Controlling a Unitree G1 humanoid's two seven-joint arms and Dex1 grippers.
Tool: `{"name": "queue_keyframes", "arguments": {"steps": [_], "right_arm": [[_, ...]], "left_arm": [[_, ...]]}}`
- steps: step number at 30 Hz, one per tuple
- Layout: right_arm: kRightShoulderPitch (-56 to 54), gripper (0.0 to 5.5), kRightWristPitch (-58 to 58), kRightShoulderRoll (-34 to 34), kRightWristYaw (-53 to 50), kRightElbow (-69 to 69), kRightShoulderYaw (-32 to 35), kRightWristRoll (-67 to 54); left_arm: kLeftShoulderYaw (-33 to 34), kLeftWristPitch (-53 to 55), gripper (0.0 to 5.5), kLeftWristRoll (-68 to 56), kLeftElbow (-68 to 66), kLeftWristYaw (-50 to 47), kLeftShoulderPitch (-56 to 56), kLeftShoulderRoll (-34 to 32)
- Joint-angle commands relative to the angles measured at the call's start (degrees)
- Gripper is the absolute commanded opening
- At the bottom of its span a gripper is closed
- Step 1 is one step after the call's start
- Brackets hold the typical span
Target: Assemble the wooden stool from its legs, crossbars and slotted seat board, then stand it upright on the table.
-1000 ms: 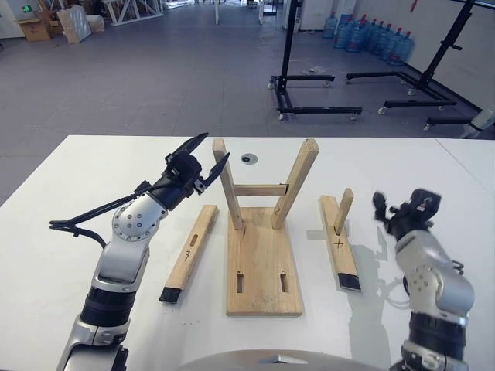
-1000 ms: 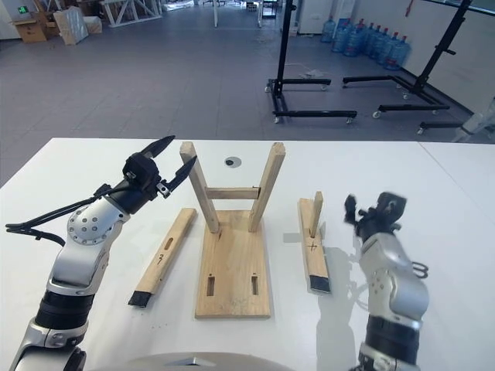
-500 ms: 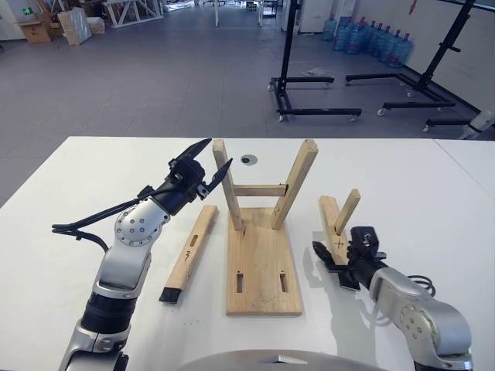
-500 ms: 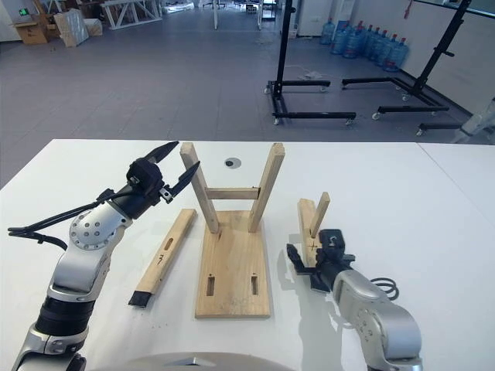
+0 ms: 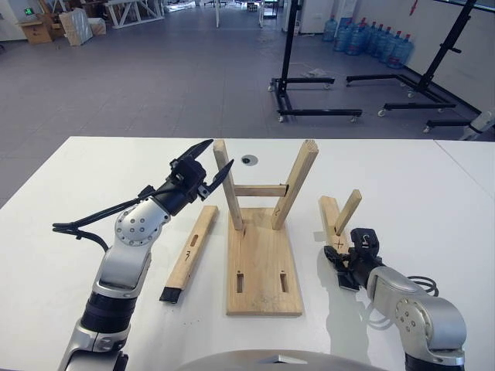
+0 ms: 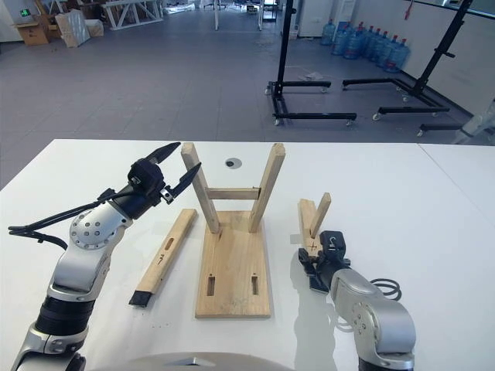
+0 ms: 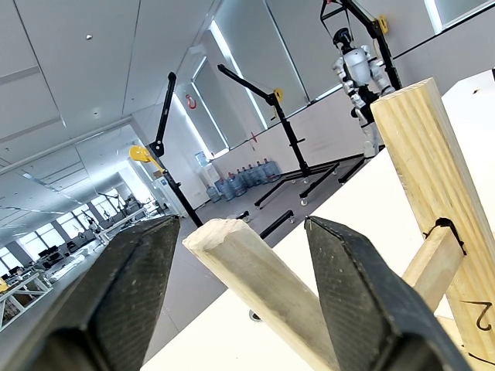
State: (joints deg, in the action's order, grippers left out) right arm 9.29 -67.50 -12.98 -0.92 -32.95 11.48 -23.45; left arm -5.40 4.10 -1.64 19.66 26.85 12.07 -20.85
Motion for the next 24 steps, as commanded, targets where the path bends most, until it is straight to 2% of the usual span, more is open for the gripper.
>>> {"name": "queue_keyframes", "arguments": {"steps": [1, 5, 8, 10, 12, 15, 17, 19, 21, 24], "right_arm": [[2.3, 2.63, -4.0, 1.3, 0.2, 1.1, -0.1, 0.0], [3.2, 2.05, -5.8, 2.4, -0.2, -0.6, 0.5, 0.1], [3.2, 2.05, -3.9, 4.8, -1.4, -1.5, 2.2, 0.7], [-1.3, 2.05, 1.5, 6.6, -2.2, -0.2, 7.0, 0.3], [-11.4, 2.05, 9.3, 5.0, -0.5, 5.1, 11.1, -1.0], [-23.6, 2.05, 21.9, 1.3, 6.7, 13.7, 16.1, -4.9], [-28.7, 2.05, 26.3, -0.8, 12.5, 15.9, 17.4, -8.7], [-32.8, 2.05, 25.7, -2.5, 20.9, 15.8, 18.0, -18.0], [-32.9, 2.05, 23.3, -4.4, 29.3, 13.3, 16.7, -26.9], [-28.4, 2.05, 21.8, -7.6, 38.6, 8.1, 10.3, -31.3]], "left_arm": [[-0.3, 0.5, 2.93, -0.4, -0.3, 1.0, 1.2, -0.6], [0.0, -0.1, 2.93, -1.3, 0.0, 1.5, 1.0, -0.3], [0.3, -0.7, 2.93, -3.0, 0.5, 2.1, 0.8, 0.1], [1.0, -0.8, 2.93, -5.0, 0.5, 2.9, 0.6, 0.2], [2.6, -0.2, 2.93, -9.5, 1.0, 3.7, 0.5, 0.9], [5.5, 3.8, 2.93, -20.9, 2.4, 7.0, 0.9, 1.3], [6.1, 6.3, 2.93, -27.7, 3.5, 10.3, 0.1, 0.8], [7.6, 10.3, 2.93, -37.1, 4.2, 13.4, -0.2, 1.0], [8.5, 14.7, 2.93, -45.2, 4.0, 16.1, 0.4, 0.7], [8.0, 20.8, 2.93, -53.5, 4.8, 19.8, 0.5, -0.7]]}}
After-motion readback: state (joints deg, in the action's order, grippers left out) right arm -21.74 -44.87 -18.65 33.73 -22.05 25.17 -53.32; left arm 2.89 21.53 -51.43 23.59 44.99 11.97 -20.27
